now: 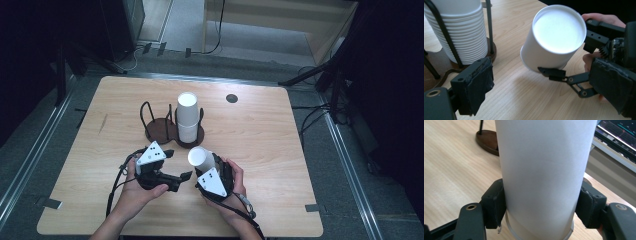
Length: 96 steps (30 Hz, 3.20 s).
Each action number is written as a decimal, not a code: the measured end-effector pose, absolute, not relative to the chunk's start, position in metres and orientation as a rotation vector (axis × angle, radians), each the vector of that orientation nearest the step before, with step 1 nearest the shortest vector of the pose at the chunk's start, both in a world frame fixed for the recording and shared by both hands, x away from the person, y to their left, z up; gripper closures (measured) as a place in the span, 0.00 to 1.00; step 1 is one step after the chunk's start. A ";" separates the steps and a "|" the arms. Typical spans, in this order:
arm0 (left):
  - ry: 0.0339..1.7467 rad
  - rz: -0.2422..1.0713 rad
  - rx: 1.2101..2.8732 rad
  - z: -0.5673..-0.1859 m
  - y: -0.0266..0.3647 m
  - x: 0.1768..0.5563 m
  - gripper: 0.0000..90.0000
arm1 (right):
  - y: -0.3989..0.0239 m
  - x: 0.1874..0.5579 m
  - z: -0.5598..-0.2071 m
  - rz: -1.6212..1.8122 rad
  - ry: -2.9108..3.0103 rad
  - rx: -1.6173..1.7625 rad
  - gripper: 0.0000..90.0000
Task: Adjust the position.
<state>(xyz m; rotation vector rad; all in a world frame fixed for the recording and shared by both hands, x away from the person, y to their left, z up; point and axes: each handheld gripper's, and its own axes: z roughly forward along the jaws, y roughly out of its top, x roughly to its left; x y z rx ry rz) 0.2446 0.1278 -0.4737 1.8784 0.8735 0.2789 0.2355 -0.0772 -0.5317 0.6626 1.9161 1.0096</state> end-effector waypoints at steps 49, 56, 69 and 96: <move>0.929 0.186 1.952 -0.471 0.126 0.248 0.36 | -0.055 0.217 -0.545 0.968 1.931 0.415 0.30; 0.914 0.180 1.939 -0.471 0.128 0.249 0.38 | -0.056 0.219 -0.544 0.968 1.936 0.431 0.23; 0.905 0.255 1.882 -0.466 0.139 0.246 0.40 | -0.065 0.220 -0.538 0.993 1.907 0.425 0.20; 0.885 0.456 1.614 -0.466 0.157 0.245 0.38 | -0.087 0.240 -0.527 1.214 1.990 0.866 0.16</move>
